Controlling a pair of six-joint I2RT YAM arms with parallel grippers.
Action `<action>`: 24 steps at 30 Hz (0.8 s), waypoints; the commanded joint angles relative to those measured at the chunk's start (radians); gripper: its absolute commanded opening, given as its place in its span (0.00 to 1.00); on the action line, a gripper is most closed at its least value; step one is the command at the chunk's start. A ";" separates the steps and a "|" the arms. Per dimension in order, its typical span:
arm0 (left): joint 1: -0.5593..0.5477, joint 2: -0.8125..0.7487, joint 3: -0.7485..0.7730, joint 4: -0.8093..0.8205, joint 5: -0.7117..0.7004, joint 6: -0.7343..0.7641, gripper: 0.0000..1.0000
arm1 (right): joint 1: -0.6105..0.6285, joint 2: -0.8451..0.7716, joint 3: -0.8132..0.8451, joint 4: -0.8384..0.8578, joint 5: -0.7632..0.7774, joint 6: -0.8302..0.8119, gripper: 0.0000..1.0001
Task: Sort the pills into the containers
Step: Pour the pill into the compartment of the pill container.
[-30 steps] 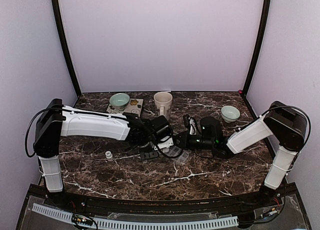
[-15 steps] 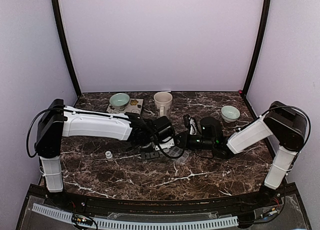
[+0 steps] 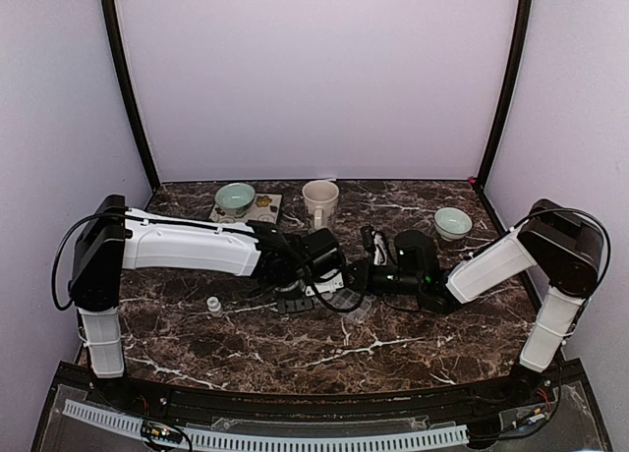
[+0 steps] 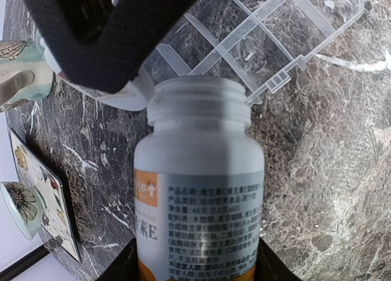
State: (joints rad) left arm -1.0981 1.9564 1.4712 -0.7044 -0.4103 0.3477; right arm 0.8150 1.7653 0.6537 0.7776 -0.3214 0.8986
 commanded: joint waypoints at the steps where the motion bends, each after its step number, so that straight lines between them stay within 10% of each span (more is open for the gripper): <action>1: -0.010 -0.009 0.033 -0.006 -0.017 0.007 0.00 | -0.003 -0.013 -0.009 0.015 0.005 -0.012 0.04; 24: -0.026 0.014 0.012 -0.002 -0.065 0.026 0.00 | -0.002 -0.003 -0.012 -0.001 0.026 -0.016 0.04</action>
State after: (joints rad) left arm -1.1160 1.9675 1.4712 -0.7044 -0.4568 0.3645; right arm 0.8150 1.7653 0.6537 0.7650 -0.3134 0.8951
